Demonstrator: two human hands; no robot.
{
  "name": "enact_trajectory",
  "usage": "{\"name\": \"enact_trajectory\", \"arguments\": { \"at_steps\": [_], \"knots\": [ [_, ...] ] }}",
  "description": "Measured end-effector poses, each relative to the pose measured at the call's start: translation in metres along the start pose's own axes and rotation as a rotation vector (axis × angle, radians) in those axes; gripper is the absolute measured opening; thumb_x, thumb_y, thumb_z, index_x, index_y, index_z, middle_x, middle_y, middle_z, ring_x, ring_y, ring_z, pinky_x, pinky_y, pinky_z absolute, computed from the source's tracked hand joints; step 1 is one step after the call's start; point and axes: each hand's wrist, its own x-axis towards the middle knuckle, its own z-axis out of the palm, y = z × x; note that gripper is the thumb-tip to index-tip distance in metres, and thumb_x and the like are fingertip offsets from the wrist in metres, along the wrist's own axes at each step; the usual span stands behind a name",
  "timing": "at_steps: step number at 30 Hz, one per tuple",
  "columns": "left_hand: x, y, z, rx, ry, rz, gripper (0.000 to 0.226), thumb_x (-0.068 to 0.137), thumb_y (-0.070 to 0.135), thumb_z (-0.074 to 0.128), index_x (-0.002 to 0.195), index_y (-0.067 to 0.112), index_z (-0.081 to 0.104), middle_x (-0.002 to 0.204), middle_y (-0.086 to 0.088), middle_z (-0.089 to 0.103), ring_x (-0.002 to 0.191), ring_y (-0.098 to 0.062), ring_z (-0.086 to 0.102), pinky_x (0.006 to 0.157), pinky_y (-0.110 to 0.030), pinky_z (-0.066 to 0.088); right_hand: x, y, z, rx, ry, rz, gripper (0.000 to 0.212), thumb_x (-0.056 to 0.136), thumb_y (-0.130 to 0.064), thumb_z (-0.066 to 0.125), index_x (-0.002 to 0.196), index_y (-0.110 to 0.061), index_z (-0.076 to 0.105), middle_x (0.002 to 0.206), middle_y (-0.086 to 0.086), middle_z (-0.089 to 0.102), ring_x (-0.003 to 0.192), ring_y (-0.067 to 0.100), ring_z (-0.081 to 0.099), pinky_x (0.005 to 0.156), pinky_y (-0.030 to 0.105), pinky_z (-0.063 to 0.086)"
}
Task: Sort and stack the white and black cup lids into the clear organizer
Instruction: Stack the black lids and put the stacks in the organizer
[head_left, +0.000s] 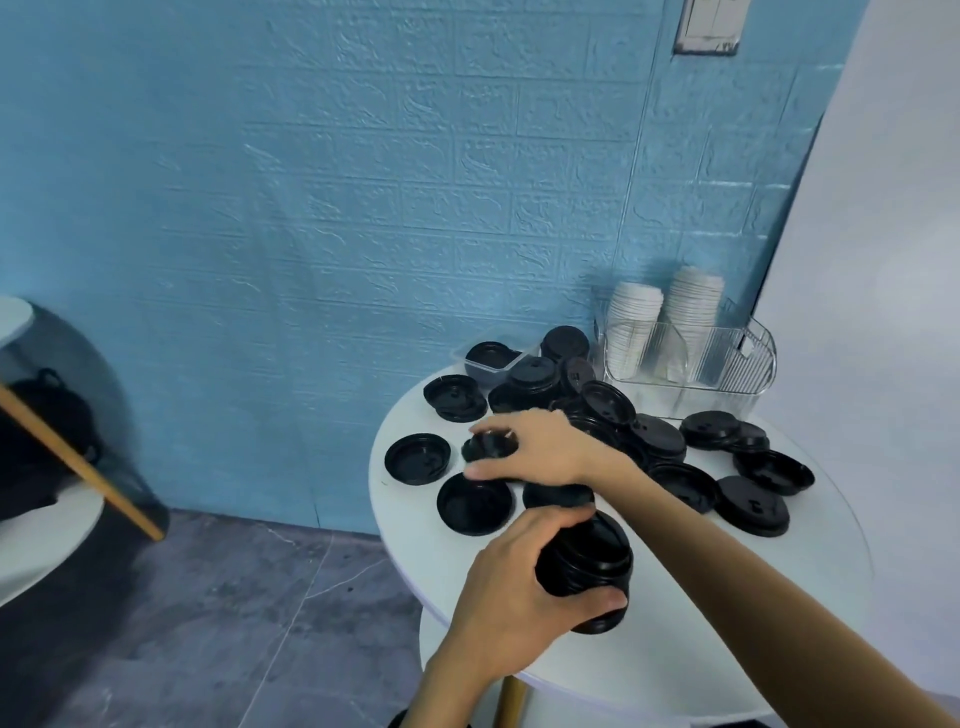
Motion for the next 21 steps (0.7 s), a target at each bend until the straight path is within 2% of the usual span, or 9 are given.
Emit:
{"name": "enact_trajectory", "arguments": {
  "at_steps": [2, 5, 7, 10, 14, 17, 21],
  "knots": [
    [0.0, 0.001, 0.0, -0.007, 0.004, 0.006, 0.075, 0.07, 0.071, 0.078, 0.137, 0.06, 0.047, 0.135, 0.041, 0.049, 0.125, 0.014, 0.049, 0.104, -0.018, 0.043, -0.023, 0.007, -0.015, 0.174, 0.16, -0.008, 0.062, 0.081, -0.065, 0.071, 0.137, -0.041, 0.058, 0.137, -0.013, 0.061, 0.128, 0.008, 0.053, 0.115, 0.039, 0.034],
    [0.0, 0.001, 0.0, -0.039, 0.007, 0.003, 0.071, 0.07, 0.064, 0.081, 0.134, 0.058, 0.05, 0.136, 0.039, 0.05, 0.127, 0.012, 0.05, 0.103, -0.016, 0.042, -0.073, 0.02, -0.03, 0.388, 0.315, -0.025, 0.061, 0.076, -0.067, 0.074, 0.131, -0.048, 0.059, 0.124, -0.02, 0.063, 0.115, -0.004, 0.057, 0.104, 0.026, 0.045],
    [0.0, 0.001, -0.001, -0.082, 0.014, -0.009, 0.069, 0.069, 0.059, 0.083, 0.131, 0.058, 0.052, 0.138, 0.035, 0.05, 0.128, 0.008, 0.051, 0.104, -0.017, 0.043, -0.107, 0.024, -0.03, 0.455, 0.33, -0.039, 0.063, 0.072, -0.069, 0.074, 0.131, -0.05, 0.059, 0.122, -0.023, 0.064, 0.113, -0.003, 0.061, 0.098, 0.022, 0.048],
    [0.003, -0.001, -0.004, -0.167, 0.021, -0.065, 0.067, 0.068, 0.053, 0.087, 0.126, 0.056, 0.053, 0.128, 0.028, 0.06, 0.119, 0.003, 0.059, 0.101, -0.026, 0.05, -0.142, 0.026, -0.017, 0.517, 0.305, -0.051, 0.066, 0.072, -0.061, 0.08, 0.131, -0.048, 0.057, 0.12, -0.02, 0.067, 0.112, 0.003, 0.065, 0.094, 0.017, 0.049],
    [0.002, -0.001, -0.006, -0.245, -0.001, -0.114, 0.072, 0.067, 0.051, 0.091, 0.127, 0.057, 0.051, 0.121, 0.025, 0.067, 0.113, 0.002, 0.065, 0.096, -0.029, 0.055, -0.155, 0.029, 0.009, 0.481, 0.313, -0.006, 0.059, 0.07, -0.059, 0.082, 0.123, -0.043, 0.059, 0.119, -0.02, 0.067, 0.117, 0.003, 0.061, 0.099, 0.026, 0.049],
    [0.001, 0.002, -0.006, -0.251, -0.001, -0.104, 0.084, 0.066, 0.051, 0.092, 0.132, 0.06, 0.042, 0.126, 0.029, 0.062, 0.115, 0.002, 0.063, 0.097, -0.032, 0.056, -0.155, 0.028, 0.022, 0.484, 0.291, 0.041, 0.061, 0.068, -0.065, 0.081, 0.122, -0.045, 0.06, 0.115, -0.023, 0.067, 0.115, -0.001, 0.06, 0.097, 0.026, 0.051],
    [0.0, 0.002, -0.006, -0.285, -0.041, -0.12, 0.105, 0.061, 0.047, 0.096, 0.14, 0.066, 0.03, 0.131, 0.03, 0.059, 0.12, 0.002, 0.061, 0.1, -0.035, 0.056, -0.15, 0.023, 0.025, 0.438, 0.326, 0.056, 0.07, 0.062, -0.078, 0.076, 0.123, -0.047, 0.061, 0.115, -0.033, 0.063, 0.112, -0.008, 0.058, 0.091, 0.016, 0.047]
  ]
}}
